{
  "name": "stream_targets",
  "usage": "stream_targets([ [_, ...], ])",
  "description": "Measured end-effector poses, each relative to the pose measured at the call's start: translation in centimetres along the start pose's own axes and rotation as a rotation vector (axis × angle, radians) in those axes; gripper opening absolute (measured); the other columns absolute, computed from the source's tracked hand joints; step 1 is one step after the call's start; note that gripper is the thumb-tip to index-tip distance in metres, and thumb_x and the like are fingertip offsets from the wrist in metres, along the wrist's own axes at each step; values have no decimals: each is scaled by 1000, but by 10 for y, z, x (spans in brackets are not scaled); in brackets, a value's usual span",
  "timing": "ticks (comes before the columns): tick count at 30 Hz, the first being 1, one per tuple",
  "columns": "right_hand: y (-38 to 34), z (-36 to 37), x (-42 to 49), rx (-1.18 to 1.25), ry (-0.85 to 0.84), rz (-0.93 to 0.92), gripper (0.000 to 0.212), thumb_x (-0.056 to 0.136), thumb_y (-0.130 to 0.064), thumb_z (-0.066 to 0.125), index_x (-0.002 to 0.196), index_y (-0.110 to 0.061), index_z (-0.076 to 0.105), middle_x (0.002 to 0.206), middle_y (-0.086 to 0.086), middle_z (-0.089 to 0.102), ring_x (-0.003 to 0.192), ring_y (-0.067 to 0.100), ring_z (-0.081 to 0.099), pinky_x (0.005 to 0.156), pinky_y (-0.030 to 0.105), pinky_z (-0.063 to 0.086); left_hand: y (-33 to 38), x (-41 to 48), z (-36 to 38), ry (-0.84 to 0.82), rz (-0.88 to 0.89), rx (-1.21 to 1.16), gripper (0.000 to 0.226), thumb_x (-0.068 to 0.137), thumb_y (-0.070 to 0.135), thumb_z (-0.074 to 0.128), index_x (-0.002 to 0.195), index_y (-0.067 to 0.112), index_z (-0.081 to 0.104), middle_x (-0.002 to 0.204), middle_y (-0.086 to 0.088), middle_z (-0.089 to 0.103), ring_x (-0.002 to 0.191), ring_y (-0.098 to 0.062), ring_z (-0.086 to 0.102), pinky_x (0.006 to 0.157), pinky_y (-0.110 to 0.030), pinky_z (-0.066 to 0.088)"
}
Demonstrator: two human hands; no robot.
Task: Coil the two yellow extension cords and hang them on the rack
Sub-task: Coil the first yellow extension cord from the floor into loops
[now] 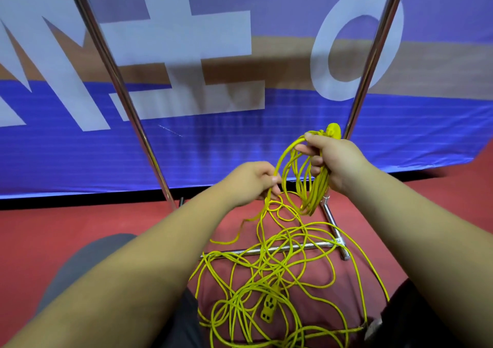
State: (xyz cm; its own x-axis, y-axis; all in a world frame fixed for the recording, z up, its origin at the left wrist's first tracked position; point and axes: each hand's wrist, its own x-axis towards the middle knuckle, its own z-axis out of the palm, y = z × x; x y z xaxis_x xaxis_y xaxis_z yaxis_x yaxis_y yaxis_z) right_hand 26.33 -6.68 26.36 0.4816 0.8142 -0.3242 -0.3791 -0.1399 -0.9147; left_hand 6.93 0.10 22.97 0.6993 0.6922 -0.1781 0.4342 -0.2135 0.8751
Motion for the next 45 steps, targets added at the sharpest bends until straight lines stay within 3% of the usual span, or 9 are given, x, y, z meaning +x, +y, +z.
stream_targets([
  [8,1,-4,0,-183,-58,76,10,105,-26,60,103,-17,60,102,14,82,44,11,39,43,22,38,35,-8,-12,292,-12,-216,23,106,20,56,121,9,69,90,-8,62,71,-21,69,66,-43,66],
  [11,7,0,-4,-258,-83,94,17,106,-27,59,114,-13,63,98,13,82,47,13,43,44,24,41,42,-8,-10,284,-15,-174,26,106,15,54,126,8,68,86,-9,62,71,-18,72,74,-44,66],
  [14,15,5,-6,-302,-115,79,28,106,-37,61,100,-10,62,96,14,82,47,14,47,45,27,43,49,-12,-8,227,35,-84,27,102,1,51,119,15,68,81,-7,59,72,-14,70,82,-37,65],
  [19,21,8,-6,-287,-134,42,45,94,-54,74,92,-10,67,69,1,73,54,17,50,49,30,45,54,-19,-2,206,-46,-224,50,90,-6,72,132,1,46,100,-22,73,85,-34,78,75,-43,66],
  [25,24,5,-3,-257,-74,10,33,90,-39,82,79,-9,72,59,7,56,46,21,51,47,29,45,59,-28,12,88,-115,-353,42,87,-5,77,118,3,49,102,-23,76,86,-38,78,80,-53,64],
  [29,17,8,-7,-169,-89,-58,24,98,-22,75,78,-12,65,60,3,57,49,18,57,46,28,48,49,-26,14,-53,-55,-218,31,93,13,77,110,3,53,93,-12,80,83,-31,77,78,-45,59],
  [34,-4,8,-16,-1,-59,-72,19,101,-14,68,82,-15,64,56,-1,50,46,14,53,49,29,50,10,-21,8,-411,4,407,23,89,24,80,103,18,63,74,20,68,67,4,59,68,-18,46],
  [42,-39,-10,-17,354,-171,26,24,106,-30,63,86,-18,58,56,-10,35,36,2,32,32,18,25,-67,-13,9,-818,-398,916,31,99,1,58,124,13,71,111,-6,71,96,-14,58,86,-27,42],
  [45,-43,-15,-20,319,-197,28,27,105,-39,62,97,-14,65,56,-11,36,36,2,30,32,18,21,-77,-17,16,-805,-453,974,47,96,-9,43,130,11,70,117,-5,71,105,-19,61,88,-29,44],
])
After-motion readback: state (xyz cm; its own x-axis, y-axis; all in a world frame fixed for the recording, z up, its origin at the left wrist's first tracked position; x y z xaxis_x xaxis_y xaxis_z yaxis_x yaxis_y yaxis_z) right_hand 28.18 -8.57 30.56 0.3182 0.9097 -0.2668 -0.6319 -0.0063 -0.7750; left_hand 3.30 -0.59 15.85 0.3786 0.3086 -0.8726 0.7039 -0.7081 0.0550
